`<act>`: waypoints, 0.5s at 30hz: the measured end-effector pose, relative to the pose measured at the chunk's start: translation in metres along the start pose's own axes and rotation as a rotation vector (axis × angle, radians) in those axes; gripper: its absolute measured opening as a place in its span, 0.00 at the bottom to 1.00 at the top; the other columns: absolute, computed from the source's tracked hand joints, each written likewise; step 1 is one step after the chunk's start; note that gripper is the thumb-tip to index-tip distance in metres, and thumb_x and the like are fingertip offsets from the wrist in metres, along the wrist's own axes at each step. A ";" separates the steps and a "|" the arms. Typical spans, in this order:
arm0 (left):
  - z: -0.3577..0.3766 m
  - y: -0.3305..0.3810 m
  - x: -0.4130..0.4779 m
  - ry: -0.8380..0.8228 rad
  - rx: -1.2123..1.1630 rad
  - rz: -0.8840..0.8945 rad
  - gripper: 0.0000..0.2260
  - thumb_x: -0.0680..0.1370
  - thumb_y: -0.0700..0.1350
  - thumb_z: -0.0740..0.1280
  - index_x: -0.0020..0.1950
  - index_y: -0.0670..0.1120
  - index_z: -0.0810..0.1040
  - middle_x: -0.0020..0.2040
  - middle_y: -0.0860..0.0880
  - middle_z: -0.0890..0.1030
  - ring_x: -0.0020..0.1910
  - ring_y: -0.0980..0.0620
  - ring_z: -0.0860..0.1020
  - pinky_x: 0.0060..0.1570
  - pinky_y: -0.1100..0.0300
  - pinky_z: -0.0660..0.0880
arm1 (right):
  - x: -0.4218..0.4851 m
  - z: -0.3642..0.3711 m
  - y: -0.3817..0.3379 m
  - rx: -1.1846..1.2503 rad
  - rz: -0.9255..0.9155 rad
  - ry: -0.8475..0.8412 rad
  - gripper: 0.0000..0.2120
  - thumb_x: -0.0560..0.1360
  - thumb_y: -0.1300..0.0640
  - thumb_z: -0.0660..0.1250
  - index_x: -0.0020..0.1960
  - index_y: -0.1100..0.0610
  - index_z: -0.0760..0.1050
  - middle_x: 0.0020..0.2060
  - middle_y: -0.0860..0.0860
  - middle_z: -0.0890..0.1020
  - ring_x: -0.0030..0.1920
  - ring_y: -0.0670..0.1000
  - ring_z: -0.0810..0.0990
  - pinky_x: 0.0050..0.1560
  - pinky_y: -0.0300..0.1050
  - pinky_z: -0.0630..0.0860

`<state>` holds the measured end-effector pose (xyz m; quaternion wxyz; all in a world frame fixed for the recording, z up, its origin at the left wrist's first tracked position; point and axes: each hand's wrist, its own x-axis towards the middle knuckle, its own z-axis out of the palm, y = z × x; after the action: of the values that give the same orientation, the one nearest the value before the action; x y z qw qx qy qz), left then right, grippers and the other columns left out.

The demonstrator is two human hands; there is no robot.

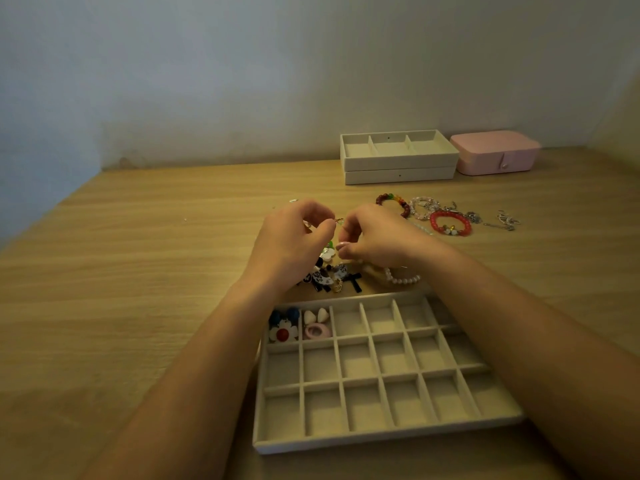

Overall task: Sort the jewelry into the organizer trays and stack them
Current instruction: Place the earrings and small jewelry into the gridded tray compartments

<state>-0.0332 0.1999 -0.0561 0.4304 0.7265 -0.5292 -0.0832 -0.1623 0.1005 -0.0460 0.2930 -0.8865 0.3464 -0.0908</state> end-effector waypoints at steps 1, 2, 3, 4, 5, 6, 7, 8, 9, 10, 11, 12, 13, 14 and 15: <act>-0.002 0.001 -0.002 0.000 -0.020 -0.002 0.06 0.78 0.49 0.69 0.55 0.53 0.81 0.47 0.58 0.82 0.43 0.60 0.79 0.41 0.61 0.76 | -0.001 -0.003 -0.002 0.047 -0.017 0.022 0.03 0.78 0.56 0.73 0.49 0.54 0.79 0.43 0.48 0.84 0.45 0.46 0.83 0.46 0.43 0.79; -0.003 0.002 -0.003 -0.011 -0.055 -0.012 0.09 0.78 0.49 0.70 0.58 0.53 0.80 0.49 0.57 0.81 0.45 0.60 0.79 0.42 0.61 0.78 | -0.003 -0.007 -0.004 0.092 -0.038 0.047 0.04 0.78 0.55 0.72 0.50 0.54 0.79 0.43 0.49 0.84 0.45 0.47 0.83 0.47 0.45 0.80; -0.005 0.003 -0.005 -0.032 -0.105 -0.028 0.12 0.78 0.49 0.71 0.62 0.52 0.78 0.51 0.57 0.81 0.47 0.60 0.80 0.43 0.61 0.80 | -0.005 -0.012 -0.005 0.150 -0.056 0.066 0.05 0.78 0.55 0.72 0.51 0.54 0.78 0.43 0.50 0.84 0.44 0.48 0.83 0.48 0.46 0.81; -0.006 0.004 -0.006 -0.061 -0.170 -0.052 0.15 0.78 0.49 0.71 0.63 0.51 0.77 0.53 0.56 0.81 0.48 0.59 0.81 0.44 0.60 0.81 | -0.008 -0.016 -0.007 0.240 -0.071 0.073 0.06 0.78 0.55 0.72 0.52 0.56 0.78 0.43 0.51 0.84 0.44 0.49 0.84 0.47 0.46 0.82; -0.008 0.006 -0.008 -0.095 -0.245 -0.083 0.16 0.77 0.47 0.72 0.64 0.50 0.76 0.54 0.54 0.82 0.49 0.58 0.82 0.46 0.58 0.82 | -0.012 -0.020 -0.009 0.356 -0.084 0.068 0.07 0.78 0.56 0.72 0.53 0.58 0.78 0.43 0.53 0.85 0.44 0.49 0.84 0.46 0.45 0.82; -0.009 0.007 -0.009 -0.134 -0.328 -0.119 0.16 0.77 0.45 0.72 0.64 0.48 0.76 0.53 0.53 0.83 0.50 0.56 0.83 0.49 0.56 0.83 | -0.016 -0.023 -0.010 0.485 -0.091 0.059 0.08 0.78 0.57 0.72 0.54 0.60 0.78 0.44 0.54 0.85 0.43 0.50 0.85 0.45 0.44 0.83; -0.011 0.009 -0.011 -0.175 -0.420 -0.152 0.16 0.77 0.44 0.72 0.64 0.47 0.76 0.53 0.50 0.85 0.50 0.52 0.84 0.51 0.54 0.83 | -0.021 -0.025 -0.011 0.604 -0.094 0.054 0.08 0.77 0.59 0.72 0.54 0.61 0.78 0.44 0.55 0.84 0.43 0.50 0.85 0.45 0.43 0.83; -0.013 0.011 -0.012 -0.214 -0.516 -0.178 0.14 0.78 0.43 0.72 0.63 0.45 0.77 0.51 0.47 0.86 0.49 0.49 0.85 0.51 0.52 0.82 | -0.025 -0.026 -0.012 0.698 -0.095 0.057 0.08 0.77 0.60 0.73 0.53 0.62 0.78 0.44 0.55 0.84 0.43 0.50 0.85 0.45 0.42 0.83; -0.014 0.012 -0.013 -0.247 -0.604 -0.197 0.13 0.78 0.43 0.72 0.61 0.44 0.79 0.50 0.45 0.86 0.47 0.46 0.85 0.49 0.53 0.82 | -0.028 -0.026 -0.011 0.774 -0.093 0.066 0.06 0.77 0.61 0.72 0.52 0.61 0.78 0.44 0.55 0.83 0.43 0.50 0.85 0.44 0.41 0.83; -0.016 0.013 -0.015 -0.269 -0.671 -0.207 0.11 0.78 0.43 0.72 0.59 0.42 0.80 0.48 0.44 0.86 0.44 0.46 0.84 0.46 0.55 0.82 | -0.031 -0.026 -0.010 0.848 -0.091 0.075 0.06 0.77 0.62 0.72 0.51 0.61 0.77 0.43 0.55 0.83 0.42 0.51 0.85 0.43 0.41 0.82; -0.017 0.012 -0.015 -0.283 -0.723 -0.217 0.11 0.77 0.44 0.72 0.57 0.42 0.81 0.46 0.43 0.85 0.43 0.47 0.84 0.44 0.57 0.82 | -0.033 -0.025 -0.008 0.926 -0.088 0.077 0.06 0.77 0.63 0.72 0.51 0.61 0.77 0.43 0.55 0.83 0.42 0.51 0.85 0.43 0.41 0.82; -0.018 0.012 -0.016 -0.296 -0.764 -0.227 0.10 0.76 0.45 0.72 0.54 0.41 0.81 0.45 0.43 0.85 0.41 0.48 0.83 0.42 0.60 0.81 | -0.034 -0.024 -0.005 1.001 -0.082 0.077 0.06 0.76 0.63 0.72 0.52 0.61 0.77 0.44 0.55 0.83 0.43 0.51 0.85 0.43 0.41 0.82; -0.018 0.012 -0.017 -0.305 -0.799 -0.237 0.10 0.74 0.45 0.72 0.53 0.41 0.82 0.44 0.43 0.84 0.41 0.48 0.83 0.41 0.61 0.81 | -0.035 -0.024 -0.002 1.061 -0.076 0.077 0.07 0.76 0.64 0.72 0.52 0.61 0.77 0.44 0.55 0.83 0.44 0.52 0.85 0.43 0.42 0.82; -0.018 0.011 -0.017 -0.315 -0.830 -0.243 0.10 0.73 0.45 0.72 0.51 0.41 0.82 0.44 0.43 0.84 0.40 0.49 0.83 0.41 0.62 0.81 | -0.036 -0.023 0.000 1.090 -0.074 0.081 0.07 0.75 0.64 0.72 0.52 0.61 0.76 0.44 0.56 0.84 0.44 0.53 0.85 0.44 0.43 0.82; -0.017 0.012 -0.017 -0.324 -0.862 -0.251 0.10 0.73 0.45 0.71 0.51 0.41 0.82 0.43 0.43 0.84 0.40 0.49 0.83 0.41 0.63 0.82 | -0.037 -0.022 0.001 1.091 -0.076 0.090 0.08 0.75 0.64 0.73 0.52 0.62 0.76 0.44 0.56 0.84 0.45 0.53 0.85 0.44 0.43 0.83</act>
<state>-0.0386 0.2226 -0.0429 0.5909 0.5178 -0.4150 -0.4588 -0.1987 0.1142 -0.0271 0.6915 -0.6132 0.2292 -0.3055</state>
